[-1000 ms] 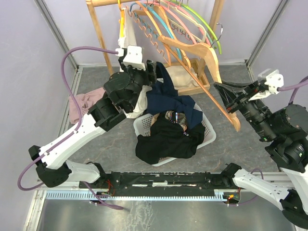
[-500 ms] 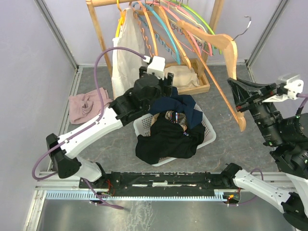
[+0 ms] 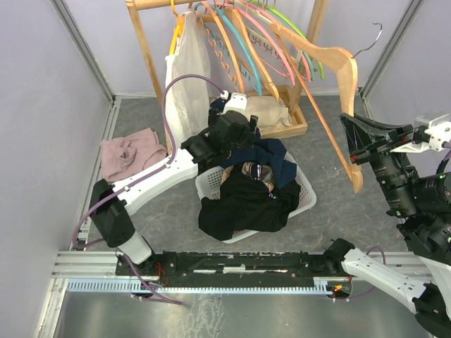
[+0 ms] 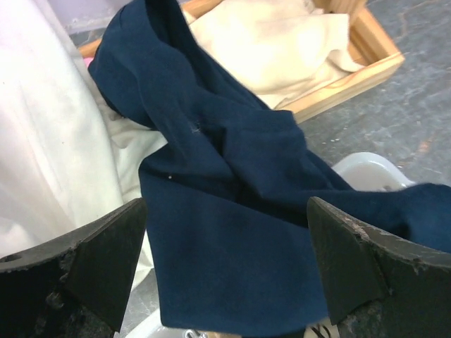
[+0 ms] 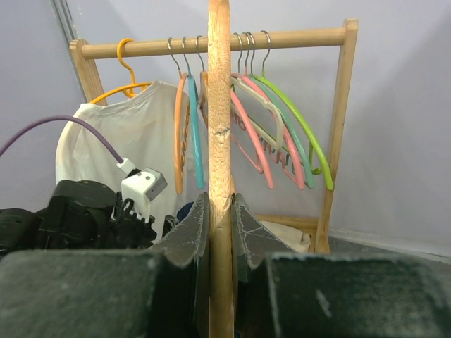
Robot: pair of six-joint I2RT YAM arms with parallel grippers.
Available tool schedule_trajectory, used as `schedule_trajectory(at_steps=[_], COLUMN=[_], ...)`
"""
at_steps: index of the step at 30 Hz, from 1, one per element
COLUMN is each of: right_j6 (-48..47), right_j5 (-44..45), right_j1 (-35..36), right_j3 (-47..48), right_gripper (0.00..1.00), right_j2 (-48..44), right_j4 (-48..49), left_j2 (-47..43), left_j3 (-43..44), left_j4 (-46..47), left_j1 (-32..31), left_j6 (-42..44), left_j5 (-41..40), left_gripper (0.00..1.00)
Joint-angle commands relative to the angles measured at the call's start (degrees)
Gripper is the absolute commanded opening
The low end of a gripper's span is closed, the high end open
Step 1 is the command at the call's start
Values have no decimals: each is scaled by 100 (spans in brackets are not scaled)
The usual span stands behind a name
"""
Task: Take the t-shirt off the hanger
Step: Remove the T-shirt from the hanger, then place the T-shirt in the bin.
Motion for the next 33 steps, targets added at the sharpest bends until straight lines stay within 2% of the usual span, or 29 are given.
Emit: schedule_trajectory(at_steps=[1, 10, 16, 19, 23, 26, 28, 29, 33], right_j6=[-79, -75, -84, -92, -99, -101, -98, -93, -52], right_j5=[75, 57, 65, 78, 100, 110, 110, 110, 69], right_j1=[-2, -1, -1, -4, -7, -5, 4, 5, 3], right_j3=[14, 14, 22, 23, 12, 5, -3, -8, -21], right_gripper=[2, 2, 2, 2, 2, 2, 2, 2, 2], right_j2=[-107, -147, -182, -216, -256, -266, -266, -266, -266], right_j4=[363, 313, 267, 241, 210, 205, 198, 197, 200], left_j2=[166, 954, 1407, 1583, 1588, 1418, 1236, 1137, 683], left_j3=[-87, 194, 480, 598, 589, 480, 385, 334, 53], left_j4=[397, 883, 1115, 1230, 1410, 1517, 1522, 1514, 1416], left_j1=[225, 798, 1010, 1035, 1032, 1036, 1013, 1001, 855], left_j6=[-436, -440, -441, -365, -291, -267, -257, -249, -219], left_j5=[-105, 179, 71, 58, 182, 254, 288, 292, 224], left_gripper=[100, 99, 100, 94, 67, 28, 7, 3, 3])
